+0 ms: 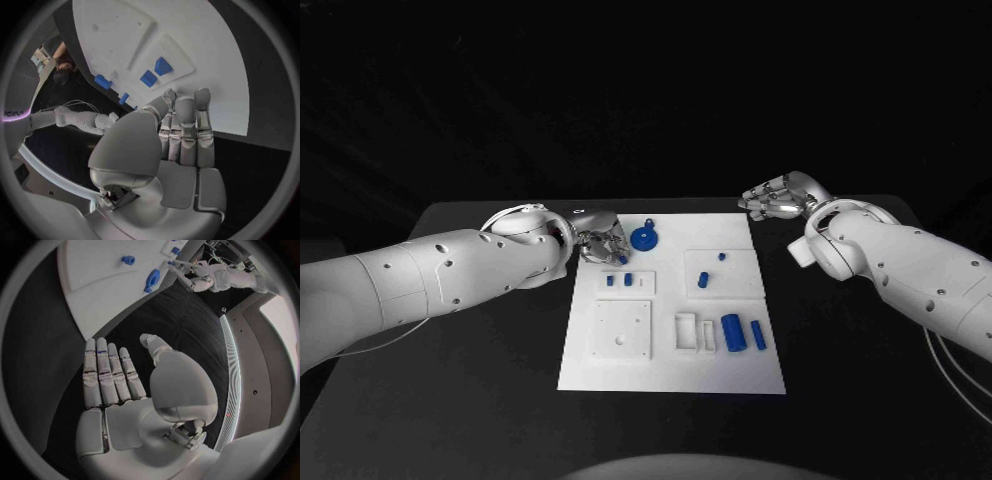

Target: Assemble the parts on the task board

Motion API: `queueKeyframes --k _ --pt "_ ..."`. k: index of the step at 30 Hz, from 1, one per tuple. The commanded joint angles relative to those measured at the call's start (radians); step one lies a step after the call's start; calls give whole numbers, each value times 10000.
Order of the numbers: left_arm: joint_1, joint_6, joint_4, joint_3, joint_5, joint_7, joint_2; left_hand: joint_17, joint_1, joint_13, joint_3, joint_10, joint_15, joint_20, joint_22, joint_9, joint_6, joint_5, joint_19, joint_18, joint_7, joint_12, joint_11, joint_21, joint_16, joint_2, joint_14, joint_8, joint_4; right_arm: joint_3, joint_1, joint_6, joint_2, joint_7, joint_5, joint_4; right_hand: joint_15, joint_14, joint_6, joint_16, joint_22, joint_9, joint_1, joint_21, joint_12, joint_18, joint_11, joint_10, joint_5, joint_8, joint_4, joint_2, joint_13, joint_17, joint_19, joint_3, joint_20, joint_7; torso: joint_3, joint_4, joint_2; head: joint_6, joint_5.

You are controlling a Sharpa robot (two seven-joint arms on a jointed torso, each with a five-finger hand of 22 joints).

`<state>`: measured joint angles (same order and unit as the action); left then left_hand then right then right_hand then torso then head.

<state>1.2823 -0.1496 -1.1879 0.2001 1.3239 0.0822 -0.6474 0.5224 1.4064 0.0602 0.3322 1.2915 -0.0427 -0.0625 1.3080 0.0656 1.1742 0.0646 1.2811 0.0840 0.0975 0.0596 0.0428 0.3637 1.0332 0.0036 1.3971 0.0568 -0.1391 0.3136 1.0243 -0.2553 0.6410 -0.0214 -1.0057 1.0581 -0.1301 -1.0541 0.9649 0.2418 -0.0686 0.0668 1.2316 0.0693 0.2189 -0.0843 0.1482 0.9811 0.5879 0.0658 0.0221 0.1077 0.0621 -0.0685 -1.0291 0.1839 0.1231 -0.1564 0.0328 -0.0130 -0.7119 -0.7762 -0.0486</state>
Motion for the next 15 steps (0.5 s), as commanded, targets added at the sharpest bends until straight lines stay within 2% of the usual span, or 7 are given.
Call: queueKeyframes --k 1,6,15 --pt "-39 153 -17 65 29 15 50 -14 11 -2 -45 -25 -40 -21 183 9 26 -15 -46 188 10 -9 -15 20 -23 -69 -50 60 29 2 -3 144 -14 85 -17 -2 7 48 16 -24 11 -11 -65 -5 -47 62 2 -22 25 -26 -23 -51 -13 15 26 -30 -6 -73 3 -6 -1 2 -4" --pt "-44 164 14 126 45 -9 95 -16 18 -2 -52 -38 -38 -21 183 10 21 -19 -40 190 11 -9 -12 14 -21 -64 -53 63 25 2 -4 151 -25 88 -17 -17 9 48 14 -25 11 -11 -77 -6 -50 62 3 -25 31 -26 -33 -57 -13 15 27 -30 -7 -76 2 -7 1 -5 12" --pt "-45 498 91 162 194 -194 114 -14 27 -1 -57 -43 -33 -17 189 10 24 -30 -60 187 13 -9 -9 9 -13 -54 -82 62 17 2 -4 159 -28 90 -17 -29 9 48 14 -25 11 -11 -77 -6 -50 62 3 -25 31 -26 -33 -57 -13 15 27 -30 -7 -76 8 -2 -1 -37 30"
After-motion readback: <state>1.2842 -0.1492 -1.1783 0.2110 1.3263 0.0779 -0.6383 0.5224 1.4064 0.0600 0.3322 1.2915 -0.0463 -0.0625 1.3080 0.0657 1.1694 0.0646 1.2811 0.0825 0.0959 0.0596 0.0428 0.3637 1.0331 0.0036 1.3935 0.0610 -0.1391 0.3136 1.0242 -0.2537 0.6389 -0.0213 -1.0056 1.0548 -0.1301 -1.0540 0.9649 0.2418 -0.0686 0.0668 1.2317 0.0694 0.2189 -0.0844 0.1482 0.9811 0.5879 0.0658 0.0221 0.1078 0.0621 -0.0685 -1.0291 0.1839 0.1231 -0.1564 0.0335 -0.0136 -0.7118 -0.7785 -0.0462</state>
